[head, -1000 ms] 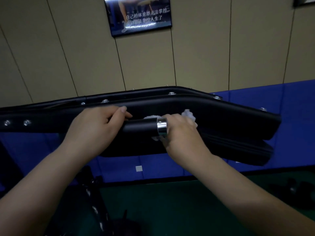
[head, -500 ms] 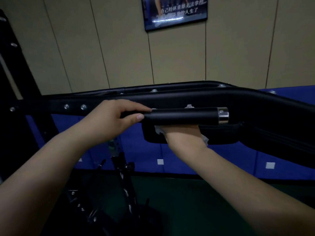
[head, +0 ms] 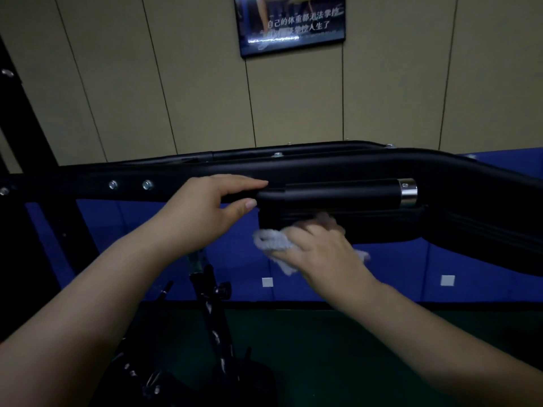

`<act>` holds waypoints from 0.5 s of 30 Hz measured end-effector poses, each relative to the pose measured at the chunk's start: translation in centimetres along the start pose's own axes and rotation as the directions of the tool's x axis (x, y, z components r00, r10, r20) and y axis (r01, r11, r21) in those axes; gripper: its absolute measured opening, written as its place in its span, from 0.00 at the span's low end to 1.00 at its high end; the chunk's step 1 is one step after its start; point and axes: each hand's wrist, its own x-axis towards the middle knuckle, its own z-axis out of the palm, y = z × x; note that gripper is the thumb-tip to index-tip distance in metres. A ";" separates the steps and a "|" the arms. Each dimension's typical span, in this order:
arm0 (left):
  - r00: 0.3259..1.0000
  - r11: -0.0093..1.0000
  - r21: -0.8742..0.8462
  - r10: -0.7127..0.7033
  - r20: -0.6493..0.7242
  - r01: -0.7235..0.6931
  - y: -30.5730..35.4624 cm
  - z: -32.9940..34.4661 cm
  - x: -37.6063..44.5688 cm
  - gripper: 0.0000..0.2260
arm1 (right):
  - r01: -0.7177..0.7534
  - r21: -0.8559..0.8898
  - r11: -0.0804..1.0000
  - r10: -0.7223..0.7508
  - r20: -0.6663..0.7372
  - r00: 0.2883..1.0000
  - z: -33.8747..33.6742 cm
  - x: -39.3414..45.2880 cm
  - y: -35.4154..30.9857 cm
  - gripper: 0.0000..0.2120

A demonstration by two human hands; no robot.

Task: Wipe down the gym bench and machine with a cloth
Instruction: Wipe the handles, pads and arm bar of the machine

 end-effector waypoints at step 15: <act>0.993 1.000 0.017 0.000 -0.116 0.002 -0.3 1.0 0.3 0.13 | -0.249 -0.234 0.940 0.186 -0.261 0.947 -7.2 4.1 -1.4 0.26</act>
